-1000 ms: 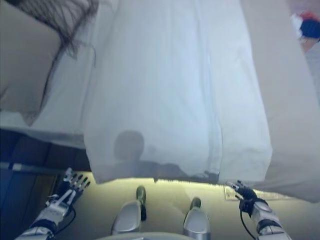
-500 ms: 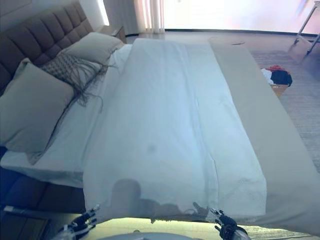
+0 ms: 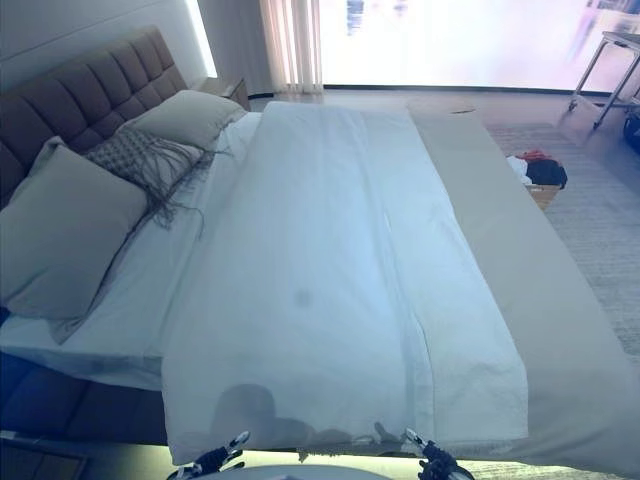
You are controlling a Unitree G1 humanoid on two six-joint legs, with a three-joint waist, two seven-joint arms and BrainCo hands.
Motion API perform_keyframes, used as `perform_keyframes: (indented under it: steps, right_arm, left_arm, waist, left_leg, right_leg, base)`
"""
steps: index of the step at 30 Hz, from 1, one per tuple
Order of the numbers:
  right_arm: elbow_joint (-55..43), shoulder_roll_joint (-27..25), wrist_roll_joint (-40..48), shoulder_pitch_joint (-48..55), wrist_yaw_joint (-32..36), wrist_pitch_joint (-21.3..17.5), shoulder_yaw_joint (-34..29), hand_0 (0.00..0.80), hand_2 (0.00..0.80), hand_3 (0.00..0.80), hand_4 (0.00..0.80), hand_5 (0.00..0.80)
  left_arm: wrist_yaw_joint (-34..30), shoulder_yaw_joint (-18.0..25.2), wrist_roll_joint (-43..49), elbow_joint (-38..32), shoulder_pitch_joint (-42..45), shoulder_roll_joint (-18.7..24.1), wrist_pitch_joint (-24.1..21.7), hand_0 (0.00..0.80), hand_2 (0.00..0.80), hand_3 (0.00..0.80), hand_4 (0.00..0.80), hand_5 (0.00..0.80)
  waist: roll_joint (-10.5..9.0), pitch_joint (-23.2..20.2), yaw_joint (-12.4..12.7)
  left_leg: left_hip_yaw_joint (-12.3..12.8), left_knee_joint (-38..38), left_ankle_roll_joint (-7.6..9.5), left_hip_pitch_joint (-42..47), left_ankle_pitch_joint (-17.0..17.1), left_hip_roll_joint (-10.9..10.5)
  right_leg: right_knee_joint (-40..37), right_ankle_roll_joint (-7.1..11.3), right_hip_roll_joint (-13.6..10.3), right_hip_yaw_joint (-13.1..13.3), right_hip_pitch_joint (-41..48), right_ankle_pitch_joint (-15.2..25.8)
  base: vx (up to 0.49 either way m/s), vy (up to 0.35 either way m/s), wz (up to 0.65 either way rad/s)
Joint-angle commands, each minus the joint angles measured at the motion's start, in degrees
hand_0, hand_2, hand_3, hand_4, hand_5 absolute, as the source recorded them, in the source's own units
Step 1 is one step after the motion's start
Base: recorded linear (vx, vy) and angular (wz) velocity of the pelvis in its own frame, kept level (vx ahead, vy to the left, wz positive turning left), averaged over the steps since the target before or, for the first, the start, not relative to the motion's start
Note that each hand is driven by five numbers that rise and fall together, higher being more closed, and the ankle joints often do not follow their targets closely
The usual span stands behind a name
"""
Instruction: Make the bed neatly
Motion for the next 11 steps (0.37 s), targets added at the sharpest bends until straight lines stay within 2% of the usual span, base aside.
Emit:
perform_keyframes:
  steps: [1,11]
  right_arm:
    - [3.3,-0.8,-1.3,-3.5,0.1,-0.1,1.2,0.000,0.000,0.000,0.000,0.000]
    - [3.7,-0.7,-2.3,-2.5,0.3,0.0,1.6,0.000,0.000,0.000,0.000,0.000]
  left_arm:
    - [-1.3,-0.5,0.4,3.5,-4.5,-1.2,0.4,0.000,0.000,0.000,0.000,0.000]
    - [-0.4,-0.2,-0.7,3.4,-4.7,-1.4,0.7,0.000,0.000,0.000,0.000,0.000]
  waist:
    - [2.36,1.0,-0.5]
    - [2.28,1.1,-1.0]
  left_leg:
    - [0.3,-0.1,3.29,1.1,-3.3,-0.7]
    - [0.3,-0.1,3.28,1.3,-3.3,-0.4]
  right_leg:
    - [-0.7,-2.40,3.6,-1.4,-2.4,4.1]
    - [-0.7,-2.17,3.6,-0.8,-2.4,4.3]
  base:
    - [0.000,0.000,0.00]
    - [0.006,-0.006,-0.04]
